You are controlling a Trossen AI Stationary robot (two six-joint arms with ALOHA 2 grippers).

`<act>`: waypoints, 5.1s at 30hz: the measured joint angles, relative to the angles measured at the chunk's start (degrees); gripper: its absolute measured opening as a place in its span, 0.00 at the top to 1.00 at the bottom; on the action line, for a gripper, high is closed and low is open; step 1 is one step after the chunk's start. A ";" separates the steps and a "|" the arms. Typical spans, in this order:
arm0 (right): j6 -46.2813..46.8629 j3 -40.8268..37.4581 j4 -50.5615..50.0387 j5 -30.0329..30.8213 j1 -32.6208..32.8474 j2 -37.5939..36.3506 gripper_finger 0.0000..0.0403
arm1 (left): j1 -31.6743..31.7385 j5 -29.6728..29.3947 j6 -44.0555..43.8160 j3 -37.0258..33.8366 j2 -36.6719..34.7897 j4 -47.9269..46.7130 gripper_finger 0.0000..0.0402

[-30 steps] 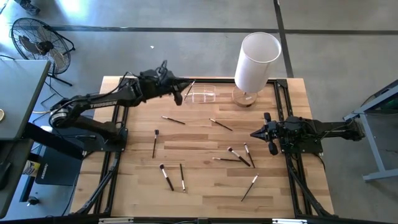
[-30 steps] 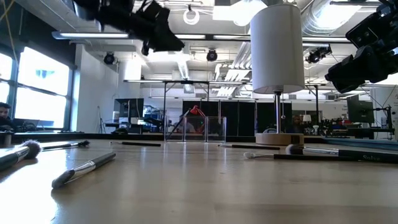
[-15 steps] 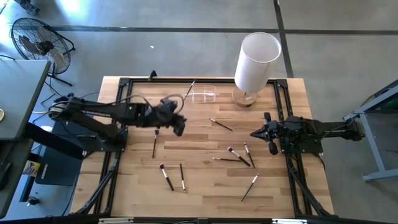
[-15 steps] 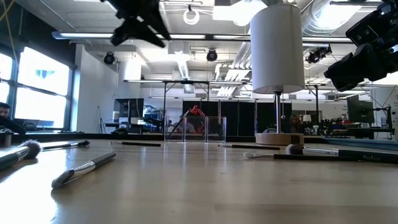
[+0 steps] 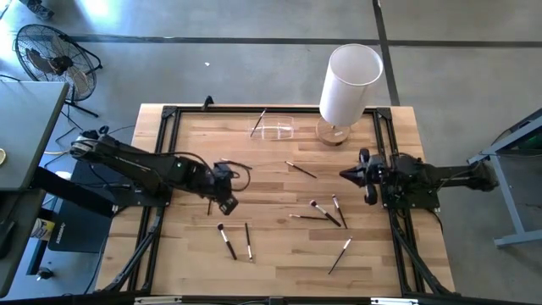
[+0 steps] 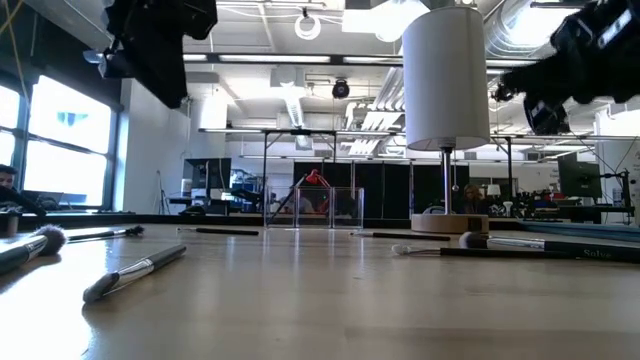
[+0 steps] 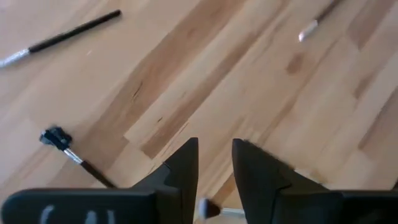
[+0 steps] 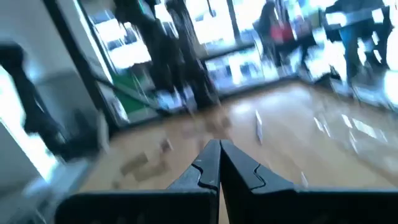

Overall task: Put items in baskets/containers
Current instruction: Put the black eyeshadow brush into the transparent organizer

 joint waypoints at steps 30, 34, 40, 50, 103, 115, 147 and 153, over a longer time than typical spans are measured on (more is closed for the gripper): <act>48.67 61.71 -69.53 10.16 9.52 73.58 0.98 | 0.17 -5.99 34.62 -20.92 -38.62 19.84 1.00; 53.77 58.07 -68.38 5.71 9.10 77.17 0.91 | 0.15 -5.59 34.86 -24.03 -43.52 23.28 1.00; 57.56 52.69 -66.17 1.26 7.09 79.44 0.78 | 0.17 -5.56 35.09 -24.51 -48.32 22.67 1.00; 57.01 45.00 -54.91 -0.07 2.99 79.50 0.61 | 0.16 -4.49 35.87 -24.56 -48.96 22.27 1.00; 45.20 38.64 -37.04 19.45 10.02 67.81 1.00 | 0.17 -8.62 35.66 -24.51 -40.31 22.40 1.00; -5.02 38.66 11.85 29.28 0.32 69.02 1.00 | 0.18 -17.40 35.82 -24.49 -33.95 23.73 1.00; -27.50 43.91 42.40 4.00 -30.28 94.71 0.99 | 0.19 -32.02 34.12 -24.47 -35.54 26.99 1.00; -27.95 43.89 41.86 4.95 -30.28 94.71 0.94 | 0.21 -34.33 34.12 -24.47 -35.54 26.97 1.00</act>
